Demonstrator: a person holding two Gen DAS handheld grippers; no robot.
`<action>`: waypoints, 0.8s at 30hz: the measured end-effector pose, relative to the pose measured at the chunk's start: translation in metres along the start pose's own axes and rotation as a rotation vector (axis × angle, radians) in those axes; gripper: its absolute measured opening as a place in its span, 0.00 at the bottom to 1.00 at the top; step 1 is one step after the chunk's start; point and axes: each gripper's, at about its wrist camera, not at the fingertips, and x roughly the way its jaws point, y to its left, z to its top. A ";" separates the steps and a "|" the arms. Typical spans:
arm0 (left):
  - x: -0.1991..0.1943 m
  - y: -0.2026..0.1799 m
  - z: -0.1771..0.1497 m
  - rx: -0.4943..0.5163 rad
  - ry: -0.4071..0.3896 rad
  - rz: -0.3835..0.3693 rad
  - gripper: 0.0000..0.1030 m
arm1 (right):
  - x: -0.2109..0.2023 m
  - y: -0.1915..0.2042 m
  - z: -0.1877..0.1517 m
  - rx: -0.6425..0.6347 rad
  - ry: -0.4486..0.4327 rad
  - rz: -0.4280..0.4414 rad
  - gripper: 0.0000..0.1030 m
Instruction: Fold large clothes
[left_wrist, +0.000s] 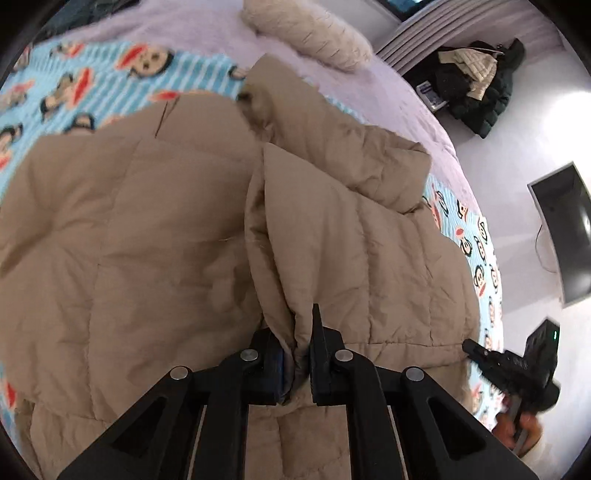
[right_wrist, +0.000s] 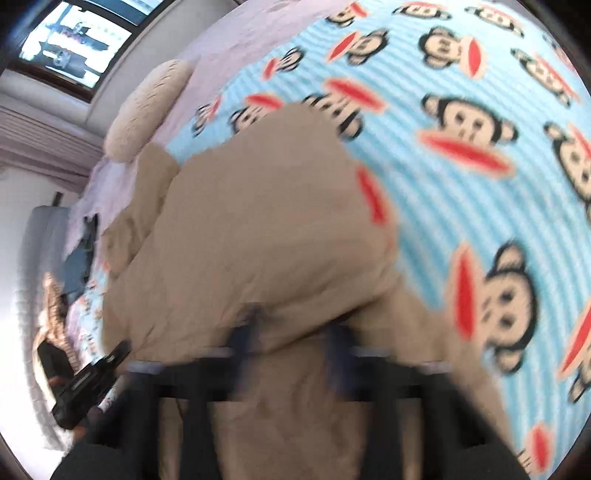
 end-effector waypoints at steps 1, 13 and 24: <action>-0.002 -0.001 -0.004 0.013 -0.006 0.008 0.11 | 0.004 -0.001 0.003 -0.013 -0.005 -0.004 0.10; -0.022 0.007 -0.026 0.038 -0.019 0.123 0.15 | 0.011 0.008 -0.006 -0.113 0.066 -0.058 0.10; -0.039 -0.019 0.001 0.150 -0.108 0.208 0.15 | -0.038 0.012 0.000 -0.183 -0.107 -0.104 0.10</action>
